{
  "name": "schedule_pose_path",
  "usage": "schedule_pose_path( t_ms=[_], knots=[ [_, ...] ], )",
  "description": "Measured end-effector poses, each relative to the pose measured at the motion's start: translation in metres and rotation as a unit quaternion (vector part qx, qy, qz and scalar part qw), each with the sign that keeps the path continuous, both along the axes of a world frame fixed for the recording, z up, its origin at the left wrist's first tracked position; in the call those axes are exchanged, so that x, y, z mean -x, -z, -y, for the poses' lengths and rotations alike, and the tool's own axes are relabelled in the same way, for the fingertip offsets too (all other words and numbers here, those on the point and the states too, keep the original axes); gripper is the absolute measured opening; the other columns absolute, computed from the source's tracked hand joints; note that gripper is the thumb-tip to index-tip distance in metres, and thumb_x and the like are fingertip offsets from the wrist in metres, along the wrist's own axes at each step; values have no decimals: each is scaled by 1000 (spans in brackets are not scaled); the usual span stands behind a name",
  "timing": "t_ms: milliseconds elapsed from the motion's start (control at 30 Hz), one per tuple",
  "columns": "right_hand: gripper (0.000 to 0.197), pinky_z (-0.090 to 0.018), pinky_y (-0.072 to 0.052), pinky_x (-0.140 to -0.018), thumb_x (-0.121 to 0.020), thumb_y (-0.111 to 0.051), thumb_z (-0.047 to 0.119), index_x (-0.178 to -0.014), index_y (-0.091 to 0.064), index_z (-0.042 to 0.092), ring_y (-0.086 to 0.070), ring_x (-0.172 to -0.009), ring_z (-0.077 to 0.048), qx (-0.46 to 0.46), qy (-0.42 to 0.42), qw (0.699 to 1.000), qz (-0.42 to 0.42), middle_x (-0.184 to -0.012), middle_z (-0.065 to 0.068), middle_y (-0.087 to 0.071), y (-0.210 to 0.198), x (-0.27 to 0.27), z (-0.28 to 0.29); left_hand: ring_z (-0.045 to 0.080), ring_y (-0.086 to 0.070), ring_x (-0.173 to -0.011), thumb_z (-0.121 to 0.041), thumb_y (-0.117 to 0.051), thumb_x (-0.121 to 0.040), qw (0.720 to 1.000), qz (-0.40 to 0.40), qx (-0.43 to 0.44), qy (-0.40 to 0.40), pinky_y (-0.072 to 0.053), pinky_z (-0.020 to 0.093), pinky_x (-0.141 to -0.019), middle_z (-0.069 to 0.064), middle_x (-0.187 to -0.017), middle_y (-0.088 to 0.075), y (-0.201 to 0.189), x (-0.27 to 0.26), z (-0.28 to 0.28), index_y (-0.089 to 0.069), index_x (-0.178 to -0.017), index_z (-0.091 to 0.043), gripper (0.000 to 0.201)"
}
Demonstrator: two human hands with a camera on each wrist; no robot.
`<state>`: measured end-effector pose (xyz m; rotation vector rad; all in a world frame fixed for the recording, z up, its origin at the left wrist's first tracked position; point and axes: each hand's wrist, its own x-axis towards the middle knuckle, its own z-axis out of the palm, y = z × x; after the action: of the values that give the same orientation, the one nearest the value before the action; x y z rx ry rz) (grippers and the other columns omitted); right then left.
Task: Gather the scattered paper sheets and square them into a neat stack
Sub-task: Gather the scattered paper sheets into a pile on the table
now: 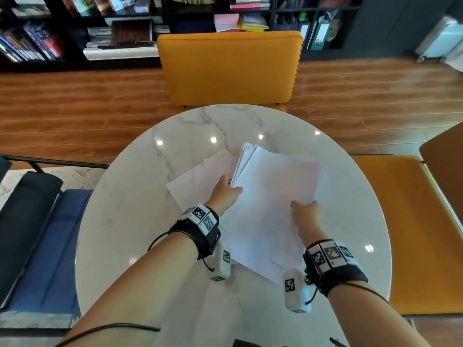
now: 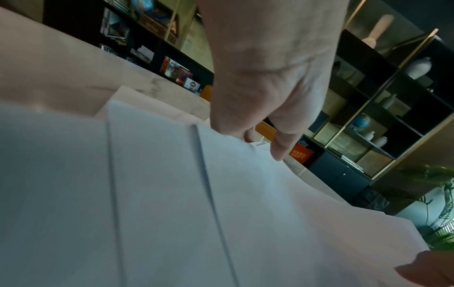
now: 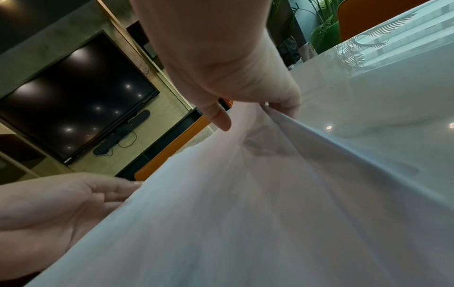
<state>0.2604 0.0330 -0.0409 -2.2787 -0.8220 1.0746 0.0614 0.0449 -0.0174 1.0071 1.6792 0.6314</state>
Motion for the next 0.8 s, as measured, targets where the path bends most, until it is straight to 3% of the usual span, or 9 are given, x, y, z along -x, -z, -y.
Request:
schedule_pose_path(
  t_ms=[100, 200, 300, 400, 467, 567, 633, 700, 800],
  knots=[
    [42, -41, -49, -79, -78, -60, 18, -111, -57, -9, -60, -88, -34, -12, 8, 999, -28, -96, -20, -60, 0, -4, -4, 24, -56, -93, -5, -52, -86, 999, -2, -19, 33, -45, 27, -72, 8, -106, -59, -5, -1, 4, -52, -121, -7, 36],
    [28, -36, -43, -65, -78, -62, 19, -92, -61, -5, -53, -66, -28, -16, 15, 999, -50, -71, -14, -55, 2, -11, -7, 24, -59, -101, 1, -42, -84, 997, -8, -52, 53, -48, 27, -76, 4, -115, -62, -8, -4, 11, -53, -125, -15, 45],
    [24, -33, -39, -61, -79, -65, 22, -77, -53, 2, -46, -55, -23, -10, 21, 996, -83, -58, -5, -44, 0, -17, -6, 17, -58, -85, 3, -40, -86, 996, 6, -85, 34, -47, 15, -61, -1, -106, -59, -14, -9, 21, -53, -123, -20, 45],
    [45, -31, -44, -61, -70, -73, 32, -95, -60, -2, -57, -68, -27, -48, 22, 988, -147, -70, -8, -56, -1, -21, -4, 10, -56, -73, 0, -43, -87, 995, 41, -93, -4, -45, 9, -52, -6, -92, -60, -19, -4, 34, -53, -116, -26, 40],
    [68, -35, -47, -67, -58, -75, 45, -103, -58, -3, -59, -78, -27, -71, 8, 986, -148, -81, -10, -59, 2, -22, -6, 14, -60, -78, -4, -46, -87, 993, 74, -87, -36, -49, 17, -62, -5, -92, -63, -22, 3, 43, -53, -113, -27, 36],
    [53, -40, -48, -79, -76, -73, 28, -115, -45, 5, -57, -87, -26, -86, -26, 983, -157, -95, -8, -59, -16, -13, -10, 19, -61, -85, -7, -46, -89, 990, 116, -49, -71, -50, 31, -75, 1, -98, -64, -21, 12, 55, -53, -112, -28, 32],
    [49, -36, -48, -78, -83, -67, 13, -125, -45, 0, -58, -91, -26, -81, -70, 984, -145, -110, -17, -61, -22, -9, -16, 22, -63, -96, -7, -47, -91, 991, 110, -28, -72, -51, 36, -87, 4, -109, -64, -18, 17, 62, -50, -117, -24, 32],
    [44, -34, -46, -78, -85, -64, 6, -124, -49, -5, -57, -91, -26, -82, -116, 983, -114, -118, -23, -61, -26, -5, -21, 24, -61, -105, -7, -50, -91, 994, 98, -6, -57, -49, 40, -96, 7, -116, -62, -14, 22, 69, -46, -124, -17, 34],
    [40, -33, -44, -79, -85, -63, 3, -122, -52, -8, -58, -92, -28, -73, -158, 981, -88, -121, -27, -61, -29, 0, -23, 18, -63, -93, -7, -53, -89, 991, 101, 20, -90, -53, 33, -82, 1, -107, -61, -4, 33, 78, -45, -125, -14, 37]
  ],
)
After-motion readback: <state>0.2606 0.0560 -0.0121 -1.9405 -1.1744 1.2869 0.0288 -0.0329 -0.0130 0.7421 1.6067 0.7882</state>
